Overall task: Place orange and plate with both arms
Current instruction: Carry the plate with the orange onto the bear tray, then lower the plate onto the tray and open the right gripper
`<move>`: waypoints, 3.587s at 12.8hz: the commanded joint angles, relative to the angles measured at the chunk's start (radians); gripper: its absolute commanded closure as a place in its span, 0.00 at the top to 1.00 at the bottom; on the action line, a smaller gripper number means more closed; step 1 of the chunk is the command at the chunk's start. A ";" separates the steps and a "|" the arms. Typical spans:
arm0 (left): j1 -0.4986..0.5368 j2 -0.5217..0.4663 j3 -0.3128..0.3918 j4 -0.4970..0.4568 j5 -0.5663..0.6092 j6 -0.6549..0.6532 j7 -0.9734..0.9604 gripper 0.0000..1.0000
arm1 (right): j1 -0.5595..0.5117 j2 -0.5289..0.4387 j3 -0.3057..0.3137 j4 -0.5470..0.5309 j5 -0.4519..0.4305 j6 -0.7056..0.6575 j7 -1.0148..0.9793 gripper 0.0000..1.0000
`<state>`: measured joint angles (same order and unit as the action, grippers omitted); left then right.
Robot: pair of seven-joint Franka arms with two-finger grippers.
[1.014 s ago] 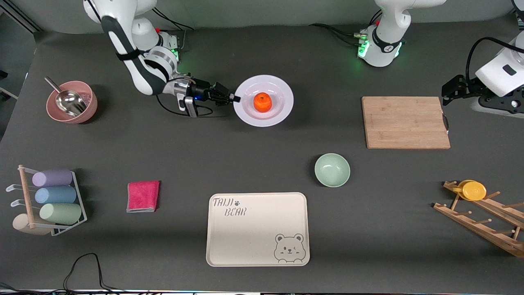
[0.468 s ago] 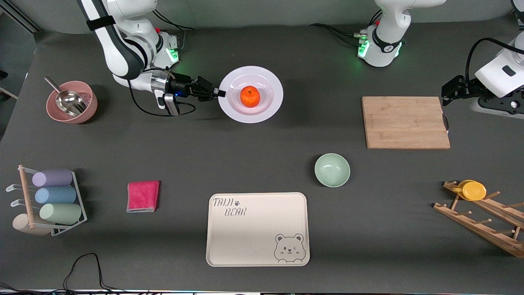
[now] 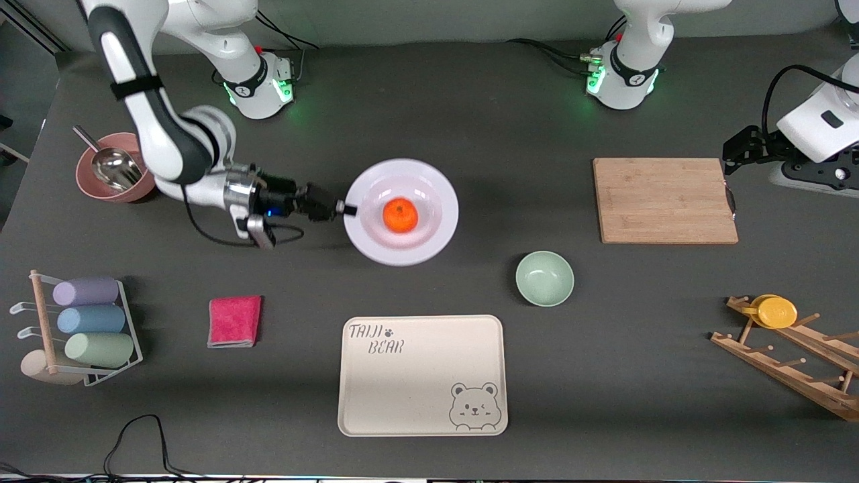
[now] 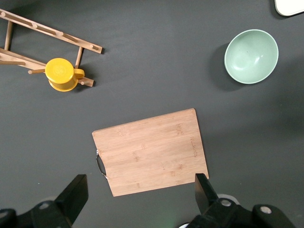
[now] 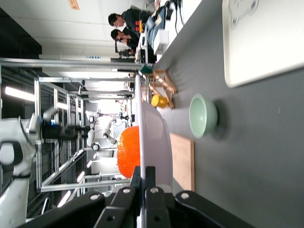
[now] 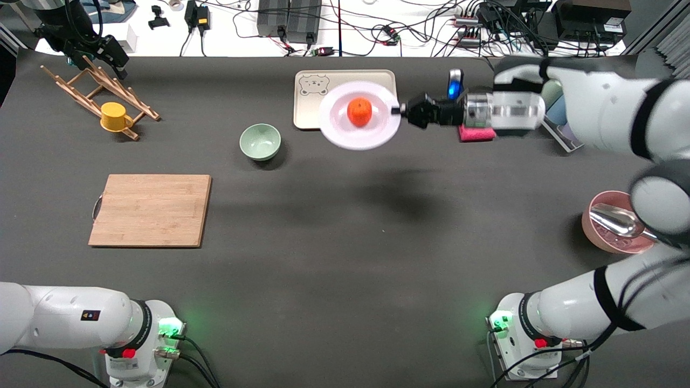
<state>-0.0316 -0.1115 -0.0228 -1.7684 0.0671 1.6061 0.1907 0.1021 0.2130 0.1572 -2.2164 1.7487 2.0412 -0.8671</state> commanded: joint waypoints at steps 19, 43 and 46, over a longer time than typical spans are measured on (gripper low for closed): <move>-0.011 0.023 -0.016 0.043 0.016 -0.011 -0.004 1.00 | 0.044 0.879 -0.027 1.017 -0.164 0.125 0.300 0.00; -0.005 0.024 -0.014 0.037 0.014 -0.023 -0.002 1.00 | 0.024 0.866 -0.067 0.966 -0.285 0.185 0.180 0.35; -0.007 0.024 -0.014 0.038 0.014 -0.020 -0.008 1.00 | -0.002 0.772 -0.070 0.905 -0.433 0.183 0.323 0.35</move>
<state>-0.0328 -0.0914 -0.0397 -1.7452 0.0674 1.6024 0.1902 0.1099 1.0858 0.0929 -1.2231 1.4093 2.2209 -0.6386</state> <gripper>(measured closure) 0.000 0.648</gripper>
